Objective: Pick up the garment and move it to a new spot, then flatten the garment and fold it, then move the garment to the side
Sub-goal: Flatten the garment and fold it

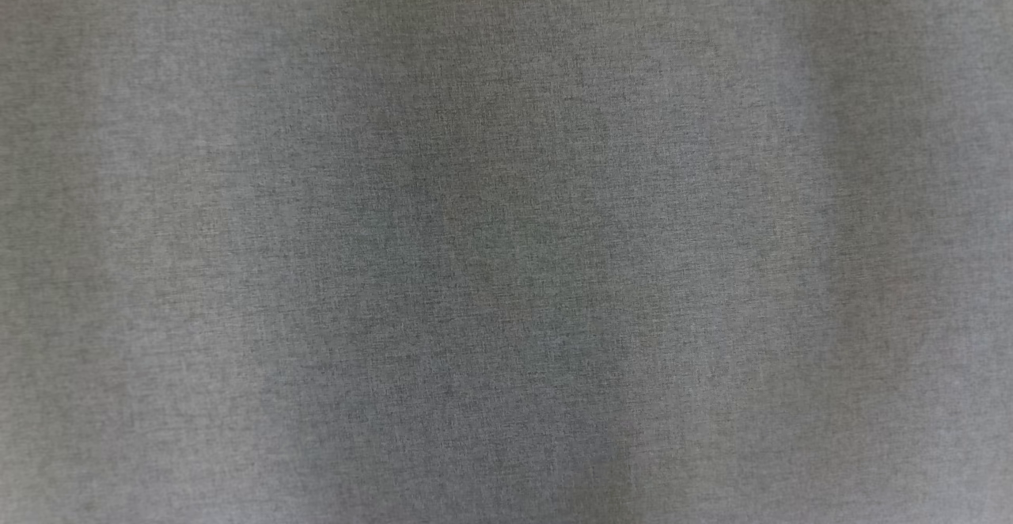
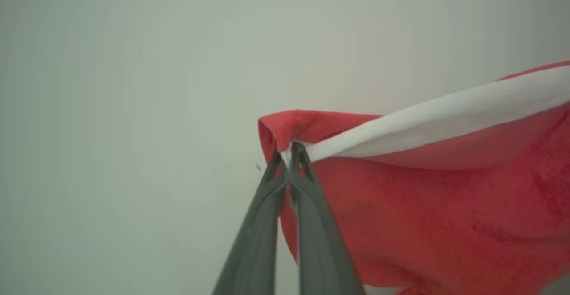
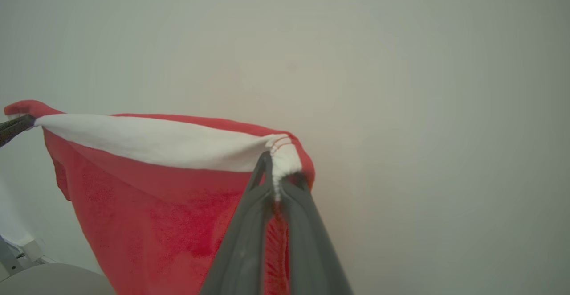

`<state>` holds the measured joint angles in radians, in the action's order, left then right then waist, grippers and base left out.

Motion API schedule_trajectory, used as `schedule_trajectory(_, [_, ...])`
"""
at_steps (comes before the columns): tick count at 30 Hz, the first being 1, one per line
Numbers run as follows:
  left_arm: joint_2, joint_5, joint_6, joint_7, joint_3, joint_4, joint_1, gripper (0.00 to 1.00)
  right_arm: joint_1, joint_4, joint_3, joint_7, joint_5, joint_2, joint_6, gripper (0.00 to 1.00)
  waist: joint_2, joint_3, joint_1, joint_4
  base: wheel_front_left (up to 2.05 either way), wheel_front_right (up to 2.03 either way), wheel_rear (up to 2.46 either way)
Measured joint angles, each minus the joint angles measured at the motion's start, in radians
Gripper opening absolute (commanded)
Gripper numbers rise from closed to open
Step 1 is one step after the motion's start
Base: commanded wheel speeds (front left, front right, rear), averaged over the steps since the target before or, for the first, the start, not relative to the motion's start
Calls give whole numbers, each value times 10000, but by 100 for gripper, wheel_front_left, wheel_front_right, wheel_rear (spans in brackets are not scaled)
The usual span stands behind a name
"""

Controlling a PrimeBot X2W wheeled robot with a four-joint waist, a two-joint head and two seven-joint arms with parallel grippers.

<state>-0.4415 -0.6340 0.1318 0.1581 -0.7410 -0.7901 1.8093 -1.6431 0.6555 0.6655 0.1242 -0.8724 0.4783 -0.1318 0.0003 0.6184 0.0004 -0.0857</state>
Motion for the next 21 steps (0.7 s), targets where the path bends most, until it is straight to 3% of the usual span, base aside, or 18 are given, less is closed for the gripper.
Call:
schedule_trajectory(8, [-370, -773, -90, 917, 228, 669, -2837, 0, 2429, -508, 1137, 836, -665, 696, 0, 0, -1, -509, -3, -22, 0, 0, 0])
schedule_trajectory(14, [-993, -1039, -1097, 1037, 834, 2894, -6348, 0, 4845, -1557, 1613, 1181, -1116, 1440, 0, 0, -4, -1288, -6, -65, 0, 0, 0])
schedule_trajectory(17, [-1072, -1091, -1691, 1043, 1151, 4090, -8285, 0, 6121, -2056, 1636, 1279, -1312, 1726, 0, 0, -4, -1677, -7, -58, 0, 0, 0])
schedule_trajectory(21, [-1124, -1312, -2174, 1043, 1555, 5394, -10565, 0, 7577, -2669, 1478, 1331, -1381, 2010, 0, 0, -4, -2137, -8, -37, 0, 0, 0])
